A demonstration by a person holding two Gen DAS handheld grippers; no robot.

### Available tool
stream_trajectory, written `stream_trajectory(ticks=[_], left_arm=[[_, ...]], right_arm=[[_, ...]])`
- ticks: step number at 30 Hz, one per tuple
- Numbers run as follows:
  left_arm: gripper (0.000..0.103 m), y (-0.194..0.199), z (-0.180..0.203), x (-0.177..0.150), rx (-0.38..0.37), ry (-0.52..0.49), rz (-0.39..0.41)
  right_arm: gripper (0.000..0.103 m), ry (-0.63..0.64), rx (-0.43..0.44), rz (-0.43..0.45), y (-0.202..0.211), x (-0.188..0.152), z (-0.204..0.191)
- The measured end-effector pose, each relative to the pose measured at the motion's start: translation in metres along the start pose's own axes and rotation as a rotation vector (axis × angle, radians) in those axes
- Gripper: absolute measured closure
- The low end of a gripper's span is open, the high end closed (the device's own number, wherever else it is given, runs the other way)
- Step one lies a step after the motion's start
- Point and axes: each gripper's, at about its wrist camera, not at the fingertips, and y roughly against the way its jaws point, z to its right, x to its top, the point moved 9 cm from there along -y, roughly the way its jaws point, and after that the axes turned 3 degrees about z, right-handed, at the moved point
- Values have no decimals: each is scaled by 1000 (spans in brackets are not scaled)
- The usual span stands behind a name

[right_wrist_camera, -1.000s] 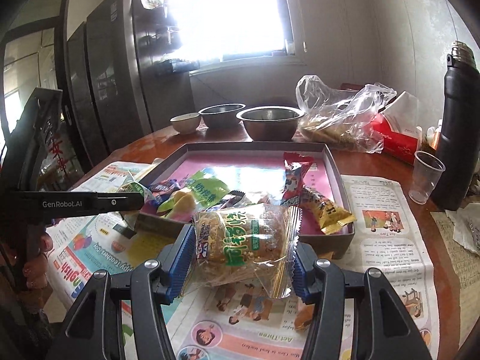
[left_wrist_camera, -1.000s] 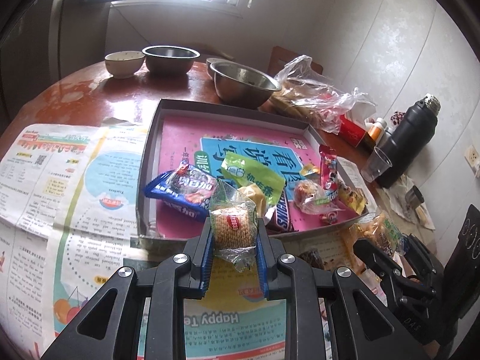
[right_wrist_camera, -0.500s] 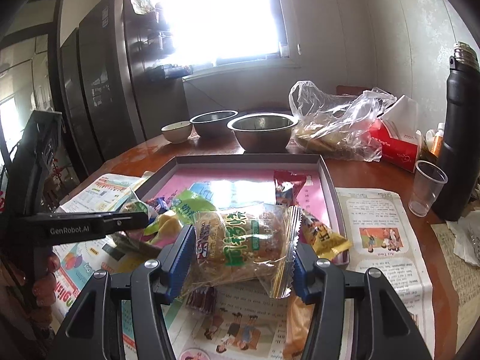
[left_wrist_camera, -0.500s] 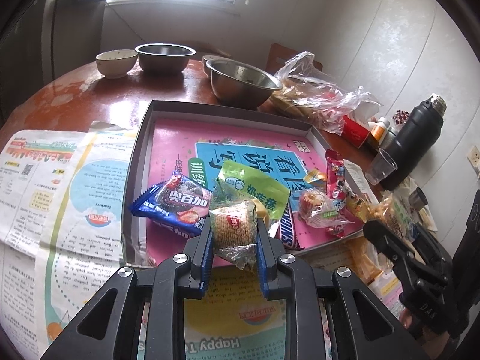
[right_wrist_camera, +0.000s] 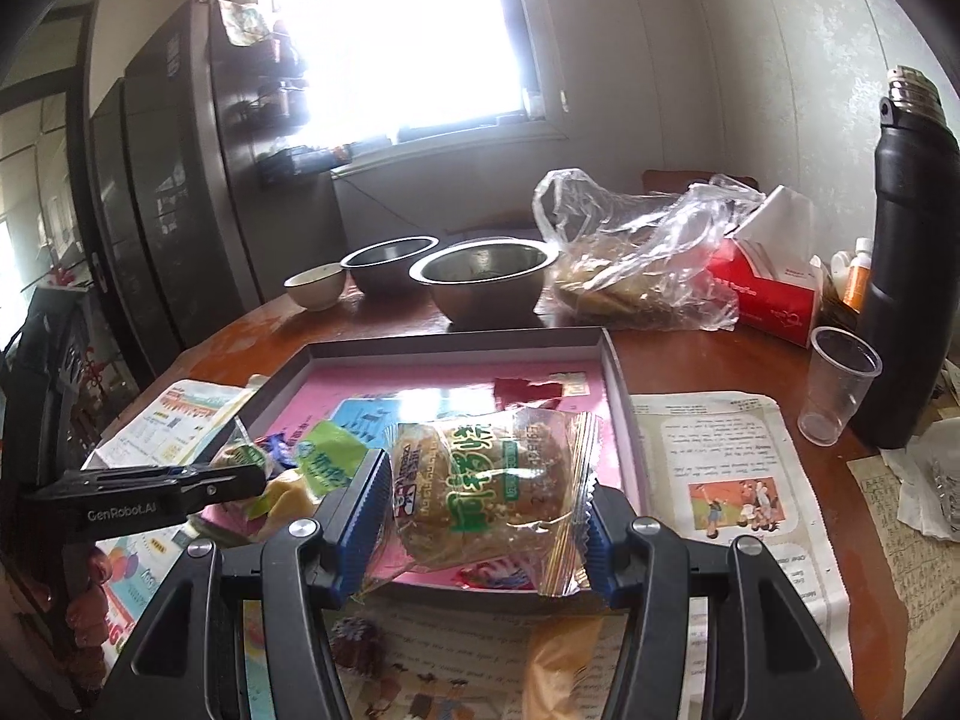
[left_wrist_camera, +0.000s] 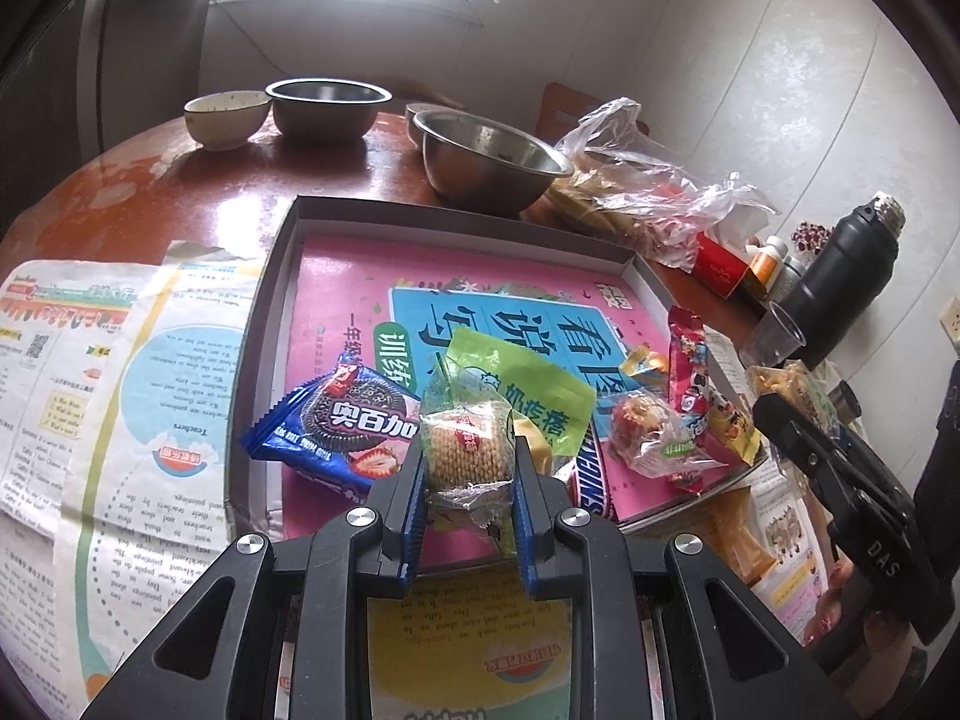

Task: Organize snacks
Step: 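Carry the cake packet with the left tool and pastry packet with the right tool into the tray, then open the left tool to release the cake packet while the right tool releases the pastry packet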

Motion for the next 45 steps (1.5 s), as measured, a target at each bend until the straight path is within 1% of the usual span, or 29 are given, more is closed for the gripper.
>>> stream_trajectory(ticks=[9, 12, 22, 29, 31, 37, 43, 45], left_arm=[[78, -8, 3, -1, -11, -7, -9], [78, -12, 2, -3, -18, -1, -21], [78, -13, 3, -4, -26, -2, -22], [78, -12, 2, -5, -28, 3, -21], [78, -11, 2, -5, -27, 3, -20], [77, -8, 2, -5, -23, 8, -18], [73, -6, 3, -4, -18, 6, -18], [69, -4, 4, -4, -19, 8, -14]], right_arm=[[46, -21, -20, -52, -25, -8, 5], [46, -20, -17, -64, -31, -11, 2], [45, 17, 1, -87, -48, -13, -19], [44, 19, -13, -89, -48, -13, -17], [40, 20, -11, -81, -45, -12, -18], [36, 13, -14, -68, -39, -8, -16], [35, 8, -23, -59, -35, -6, -11], [35, 12, -27, -61, -34, -7, -10]])
